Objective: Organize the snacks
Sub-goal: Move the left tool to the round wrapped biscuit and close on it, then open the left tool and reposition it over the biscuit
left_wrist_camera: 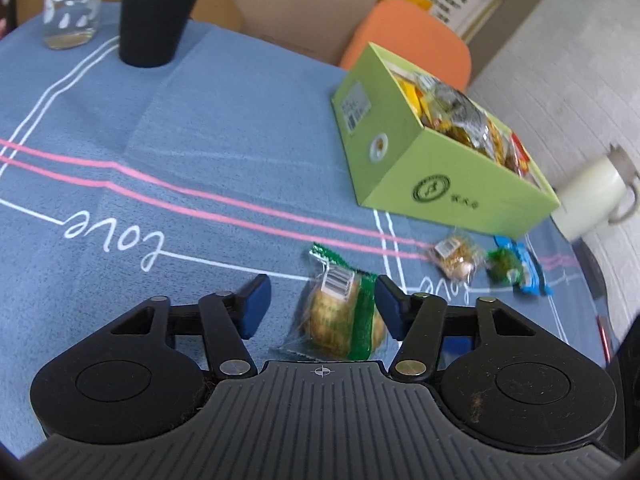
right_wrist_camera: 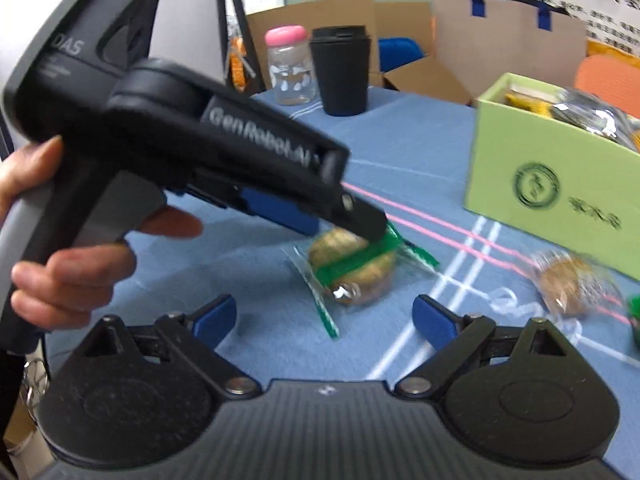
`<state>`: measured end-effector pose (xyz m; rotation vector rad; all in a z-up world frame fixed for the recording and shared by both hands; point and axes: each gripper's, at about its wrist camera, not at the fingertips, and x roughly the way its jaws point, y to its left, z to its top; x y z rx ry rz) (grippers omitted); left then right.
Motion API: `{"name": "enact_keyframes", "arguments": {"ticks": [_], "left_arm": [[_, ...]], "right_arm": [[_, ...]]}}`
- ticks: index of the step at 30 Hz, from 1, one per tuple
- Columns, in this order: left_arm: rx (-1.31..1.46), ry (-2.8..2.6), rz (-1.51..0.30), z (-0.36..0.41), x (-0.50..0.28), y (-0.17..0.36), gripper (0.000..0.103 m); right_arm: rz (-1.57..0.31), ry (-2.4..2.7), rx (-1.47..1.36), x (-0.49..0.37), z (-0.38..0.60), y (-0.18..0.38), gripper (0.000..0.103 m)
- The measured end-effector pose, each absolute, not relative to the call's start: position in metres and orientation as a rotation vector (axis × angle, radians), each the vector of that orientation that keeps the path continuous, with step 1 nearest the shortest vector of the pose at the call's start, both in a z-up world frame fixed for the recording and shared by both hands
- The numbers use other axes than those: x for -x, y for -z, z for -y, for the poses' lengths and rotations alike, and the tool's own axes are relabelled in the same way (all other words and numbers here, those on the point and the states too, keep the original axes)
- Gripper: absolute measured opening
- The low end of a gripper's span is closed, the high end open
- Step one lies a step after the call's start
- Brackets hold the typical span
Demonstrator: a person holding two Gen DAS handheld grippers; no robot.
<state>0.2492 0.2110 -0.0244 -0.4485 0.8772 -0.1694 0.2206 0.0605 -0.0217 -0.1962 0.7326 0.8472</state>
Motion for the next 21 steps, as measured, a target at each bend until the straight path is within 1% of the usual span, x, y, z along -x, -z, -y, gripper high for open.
{"name": "enact_keyframes", "arguments": {"ticks": [2,3,7,10,14,17,20,21], "left_arm": [[0.447,0.190,-0.876,-0.210,-0.249,0.026,0.030],[0.448,0.208,-0.881,-0.208,-0.248,0.026,0.023],[0.449,0.237,-0.899,-0.196,-0.244,0.026,0.019],[0.459,0.288,-0.895,-0.176,-0.237,0.021,0.019],[0.466,0.392,-0.894,-0.132,-0.231,0.015,0.019],[0.484,0.450,-0.920,-0.099,-0.233,0.017,0.019],[0.470,0.431,-0.945,-0.076,-0.234,0.021,0.021],[0.467,0.406,-0.938,-0.073,-0.231,0.020,0.028]], "right_arm": [[-0.738,-0.861,0.200,-0.225,-0.066,0.020,0.094],[-0.743,-0.876,0.189,-0.226,-0.067,0.019,0.093],[-0.726,-0.853,0.207,-0.219,-0.056,0.014,0.094],[-0.694,-0.807,0.218,-0.207,-0.033,0.005,0.095],[-0.669,-0.712,0.235,-0.190,0.012,-0.006,0.099],[-0.684,-0.648,0.224,-0.186,0.043,-0.006,0.100],[-0.714,-0.594,0.202,-0.184,0.067,0.000,0.101],[-0.716,-0.574,0.189,-0.181,0.075,0.001,0.102]]}}
